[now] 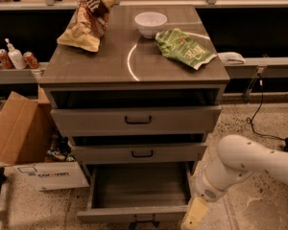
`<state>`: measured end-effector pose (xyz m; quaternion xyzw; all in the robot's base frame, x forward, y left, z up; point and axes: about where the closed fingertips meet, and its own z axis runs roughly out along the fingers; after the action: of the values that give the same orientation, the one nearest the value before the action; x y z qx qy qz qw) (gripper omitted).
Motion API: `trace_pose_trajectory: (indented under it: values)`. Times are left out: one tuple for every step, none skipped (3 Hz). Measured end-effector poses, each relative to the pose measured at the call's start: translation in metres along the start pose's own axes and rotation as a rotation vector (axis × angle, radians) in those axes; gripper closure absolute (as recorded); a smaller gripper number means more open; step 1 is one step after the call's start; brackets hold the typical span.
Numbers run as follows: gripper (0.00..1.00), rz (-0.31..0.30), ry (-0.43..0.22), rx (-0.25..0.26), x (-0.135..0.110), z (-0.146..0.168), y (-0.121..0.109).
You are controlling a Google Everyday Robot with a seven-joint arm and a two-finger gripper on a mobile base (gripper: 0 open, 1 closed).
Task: Close bottom drawer
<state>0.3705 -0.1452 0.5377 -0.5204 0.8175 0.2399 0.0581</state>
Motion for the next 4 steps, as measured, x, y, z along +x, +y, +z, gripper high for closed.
trace_pose_trajectory:
  values:
    - [0.0, 0.003, -0.011, -0.051, 0.026, 0.076, -0.029]
    - [0.0, 0.02, -0.022, -0.106, 0.051, 0.135, -0.057]
    - [0.19, 0.053, -0.03, -0.183, 0.077, 0.194, -0.074]
    - [0.42, 0.098, -0.007, -0.254, 0.095, 0.245, -0.076]
